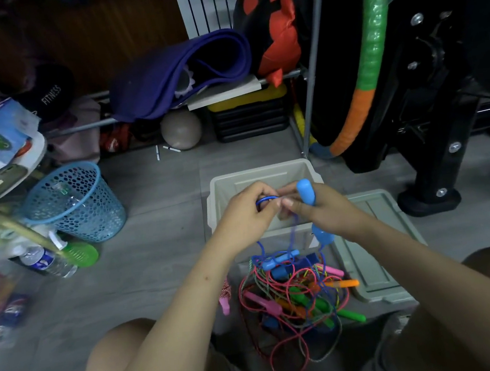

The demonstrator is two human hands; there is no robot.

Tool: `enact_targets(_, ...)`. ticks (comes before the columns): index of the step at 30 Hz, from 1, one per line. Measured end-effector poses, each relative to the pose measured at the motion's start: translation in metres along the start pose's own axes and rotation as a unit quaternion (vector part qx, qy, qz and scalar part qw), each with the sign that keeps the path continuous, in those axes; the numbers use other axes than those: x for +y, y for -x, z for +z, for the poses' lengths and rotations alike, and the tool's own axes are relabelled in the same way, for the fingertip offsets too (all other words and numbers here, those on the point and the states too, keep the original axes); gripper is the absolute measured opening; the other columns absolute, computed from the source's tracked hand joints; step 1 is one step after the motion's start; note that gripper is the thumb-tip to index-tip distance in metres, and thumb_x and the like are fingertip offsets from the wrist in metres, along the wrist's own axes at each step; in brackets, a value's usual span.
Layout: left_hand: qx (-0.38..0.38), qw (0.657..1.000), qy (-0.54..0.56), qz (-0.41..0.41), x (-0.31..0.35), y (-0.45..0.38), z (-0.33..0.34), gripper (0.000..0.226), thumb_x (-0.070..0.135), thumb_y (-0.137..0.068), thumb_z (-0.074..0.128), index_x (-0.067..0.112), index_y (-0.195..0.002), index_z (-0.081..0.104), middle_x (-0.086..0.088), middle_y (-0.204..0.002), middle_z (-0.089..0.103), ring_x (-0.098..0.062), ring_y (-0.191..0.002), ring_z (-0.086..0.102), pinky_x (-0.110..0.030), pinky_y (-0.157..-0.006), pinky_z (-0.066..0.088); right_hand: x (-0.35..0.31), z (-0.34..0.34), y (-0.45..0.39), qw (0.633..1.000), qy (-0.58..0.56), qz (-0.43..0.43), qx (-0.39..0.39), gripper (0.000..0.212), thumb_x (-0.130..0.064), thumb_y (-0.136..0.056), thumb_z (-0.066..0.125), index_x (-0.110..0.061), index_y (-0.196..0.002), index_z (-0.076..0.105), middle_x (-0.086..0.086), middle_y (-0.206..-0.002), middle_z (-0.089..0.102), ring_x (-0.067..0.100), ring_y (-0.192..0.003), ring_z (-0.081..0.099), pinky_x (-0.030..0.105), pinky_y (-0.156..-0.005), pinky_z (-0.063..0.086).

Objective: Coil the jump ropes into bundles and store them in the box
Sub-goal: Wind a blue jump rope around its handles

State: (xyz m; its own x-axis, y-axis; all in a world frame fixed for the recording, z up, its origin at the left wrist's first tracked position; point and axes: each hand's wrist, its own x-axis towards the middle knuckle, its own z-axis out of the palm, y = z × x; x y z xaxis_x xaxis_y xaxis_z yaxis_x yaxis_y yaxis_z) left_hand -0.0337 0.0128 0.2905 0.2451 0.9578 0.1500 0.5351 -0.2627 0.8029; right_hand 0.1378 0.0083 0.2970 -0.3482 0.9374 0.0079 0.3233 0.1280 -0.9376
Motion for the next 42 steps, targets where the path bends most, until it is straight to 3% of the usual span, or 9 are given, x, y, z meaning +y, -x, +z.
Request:
enact_targets(3,-0.016,0.994,0.086,-0.059,-0.003,0.000,0.000,0.010,0.026,-0.087,0.061,0.025,-0.081,0.053,0.007,-0.067,0.056,-0.014,-0.067,0.050,-0.033,-0.067,0.043,-0.003,-0.004,-0.002,0.997,0.009,0.012,0.079,0.021,-0.016,-0.091,0.060,-0.024,-0.071,0.062,-0.011,-0.058,0.056,0.000,-0.049,0.051,0.018,-0.057,0.045)
enact_targets(9,-0.068,0.987,-0.015,-0.142,-0.031,-0.003,-0.009,0.025,0.037,-0.091,0.053,0.024,-0.070,0.049,0.000,-0.070,0.060,-0.019,-0.069,0.054,-0.042,-0.076,0.048,0.010,-0.018,-0.008,0.974,0.059,0.057,0.212,0.015,-0.022,-0.090,0.061,-0.017,-0.076,0.063,-0.004,-0.062,0.055,0.014,-0.055,0.053,0.030,-0.061,0.045)
enact_targets(16,0.061,0.994,-0.033,0.083,-0.005,-0.001,-0.006,0.021,0.021,-0.089,0.053,0.015,-0.099,0.069,0.005,-0.090,0.066,-0.001,-0.083,0.056,-0.011,-0.079,0.042,0.013,-0.007,-0.005,0.993,0.106,0.015,0.041,0.042,-0.024,-0.088,0.064,-0.020,-0.128,0.052,0.002,-0.125,0.061,0.017,-0.117,0.056,0.037,-0.101,0.043)
enact_targets(19,0.034,0.998,0.049,0.037,-0.002,0.004,0.005,0.016,0.017,-0.089,0.056,0.030,-0.098,0.057,0.008,-0.075,0.058,-0.013,-0.069,0.058,-0.030,-0.071,0.047,0.007,0.001,-0.003,0.997,0.070,0.012,0.026,0.007,-0.022,-0.089,0.063,-0.023,-0.097,0.062,0.000,-0.083,0.069,0.005,-0.076,0.065,0.032,-0.077,0.052)
enact_targets(22,-0.013,0.997,0.074,-0.032,-0.008,0.003,0.005,0.019,0.016,-0.090,0.058,0.032,-0.094,0.050,0.006,-0.071,0.056,-0.016,-0.064,0.055,-0.038,-0.072,0.048,0.002,-0.006,-0.005,0.991,0.082,0.005,0.107,0.027,-0.016,-0.090,0.061,-0.028,-0.066,0.055,-0.009,-0.057,0.054,-0.001,-0.051,0.050,0.016,-0.057,0.040)
enact_targets(27,-0.008,0.996,-0.090,0.002,-0.016,0.005,-0.003,0.033,0.008,-0.091,0.055,0.022,-0.121,0.053,0.006,-0.075,0.061,-0.013,-0.071,0.056,-0.028,-0.072,0.044,0.007,-0.014,-0.011,0.970,0.120,0.067,0.202,0.023,-0.020,-0.090,0.060,-0.024,-0.068,0.054,-0.005,-0.062,0.055,0.011,-0.058,0.051,0.023,-0.056,0.032)
enact_targets(32,0.058,0.997,-0.033,0.043,-0.005,0.002,-0.001,0.022,0.004,-0.089,0.054,0.024,-0.094,0.061,0.009,-0.073,0.061,-0.008,-0.062,0.059,-0.026,-0.067,0.051,0.009,-0.009,-0.006,0.990,0.130,0.032,0.035,0.024,-0.021,-0.092,0.058,-0.016,-0.116,0.061,0.004,-0.115,0.065,0.020,-0.107,0.060,0.033,-0.093,0.045)
enact_targets(35,0.073,0.993,-0.025,0.088,-0.003,0.001,0.002,0.014,0.010,-0.085,0.062,0.020,-0.093,0.067,0.014,-0.080,0.057,0.003,-0.064,0.054,-0.014,-0.067,0.043,0.004,-0.003,-0.004,0.996,0.086,-0.009,-0.014,0.017,-0.021,-0.092,0.059,-0.013,-0.105,0.065,0.002,-0.095,0.070,0.004,-0.087,0.063,0.024,-0.082,0.047)
enact_targets(42,-0.023,0.995,0.047,-0.080,-0.014,-0.004,-0.002,0.018,0.024,-0.087,0.061,0.026,-0.073,0.050,0.004,-0.068,0.050,-0.012,-0.062,0.048,-0.031,-0.069,0.041,0.001,-0.012,-0.005,0.970,-0.074,-0.024,0.229,0.026,-0.015,-0.093,0.055,-0.027,-0.072,0.063,0.004,-0.058,0.061,0.014,-0.056,0.057,0.037,-0.069,0.049)
